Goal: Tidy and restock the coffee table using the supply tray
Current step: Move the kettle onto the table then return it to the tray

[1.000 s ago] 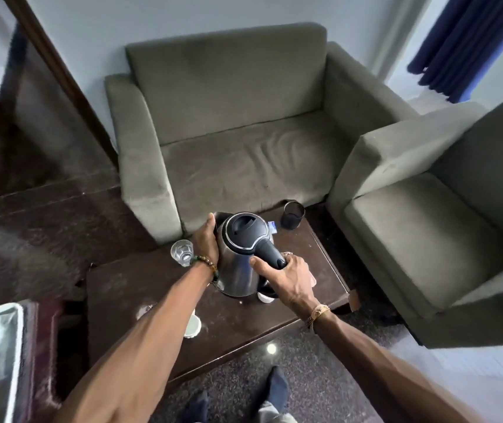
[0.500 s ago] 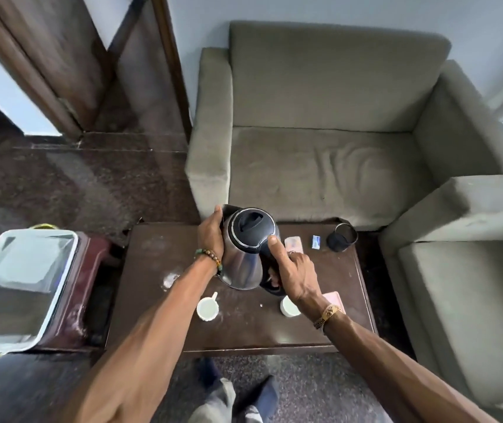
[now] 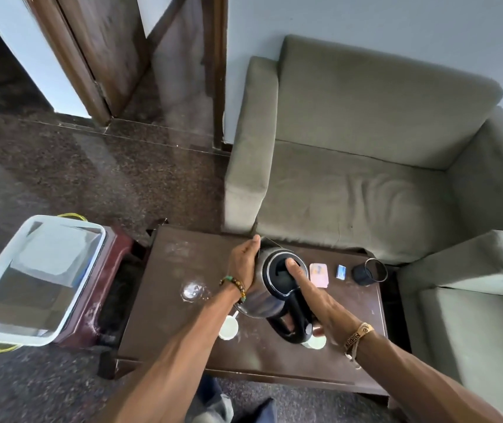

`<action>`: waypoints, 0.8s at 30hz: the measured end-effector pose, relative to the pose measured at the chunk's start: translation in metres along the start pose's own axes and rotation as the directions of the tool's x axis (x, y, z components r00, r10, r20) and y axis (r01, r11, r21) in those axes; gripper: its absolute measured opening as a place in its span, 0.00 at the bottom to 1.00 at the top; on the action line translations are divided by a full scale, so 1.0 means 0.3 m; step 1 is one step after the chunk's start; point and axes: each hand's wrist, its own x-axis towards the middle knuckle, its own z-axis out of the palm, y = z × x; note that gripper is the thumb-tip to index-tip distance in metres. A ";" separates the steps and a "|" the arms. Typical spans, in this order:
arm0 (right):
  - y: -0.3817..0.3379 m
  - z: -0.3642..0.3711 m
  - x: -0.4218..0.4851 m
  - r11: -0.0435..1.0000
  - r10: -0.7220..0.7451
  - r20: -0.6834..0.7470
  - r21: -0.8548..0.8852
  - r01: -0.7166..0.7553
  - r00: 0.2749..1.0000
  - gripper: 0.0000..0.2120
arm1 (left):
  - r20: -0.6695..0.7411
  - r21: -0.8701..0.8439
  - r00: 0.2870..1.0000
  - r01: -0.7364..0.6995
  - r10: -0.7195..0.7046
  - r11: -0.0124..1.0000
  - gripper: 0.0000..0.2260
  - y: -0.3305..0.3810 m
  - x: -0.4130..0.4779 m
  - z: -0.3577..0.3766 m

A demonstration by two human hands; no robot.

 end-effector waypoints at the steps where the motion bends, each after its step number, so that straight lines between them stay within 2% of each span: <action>1: -0.007 0.011 0.007 1.000 0.020 -0.004 0.010 -0.020 1.000 0.47 | 0.007 0.012 1.000 -0.003 0.003 1.000 0.30 0.008 0.007 -0.009; 7: 0.001 0.067 0.048 0.994 0.082 -0.042 0.080 -0.078 0.996 0.35 | 0.058 0.117 0.998 -0.039 0.033 0.992 0.21 -0.005 0.022 -0.045; 12: 0.038 0.093 0.083 0.982 0.076 0.012 0.172 -0.077 0.997 0.43 | 0.038 0.117 0.998 0.036 -0.040 0.993 0.19 -0.065 0.062 -0.074; 16: 0.063 0.085 0.112 0.979 0.027 0.076 0.197 -0.041 0.997 0.41 | 0.043 0.092 0.991 0.124 -0.129 0.988 0.14 -0.126 0.110 -0.067; 20: 0.073 0.072 0.178 0.947 -0.020 0.055 0.321 0.001 0.998 0.29 | -0.021 0.012 0.976 0.218 -0.218 0.976 0.11 -0.186 0.163 -0.043; 22: 0.086 0.051 0.208 0.952 -0.098 0.121 0.299 0.058 0.988 0.20 | -0.041 -0.006 0.965 0.260 -0.260 0.966 0.11 -0.223 0.194 -0.031; 24: 0.106 0.031 0.272 0.956 -0.077 0.104 0.290 0.044 0.992 0.12 | -0.028 -0.022 0.947 0.319 -0.320 0.947 0.12 -0.256 0.234 -0.010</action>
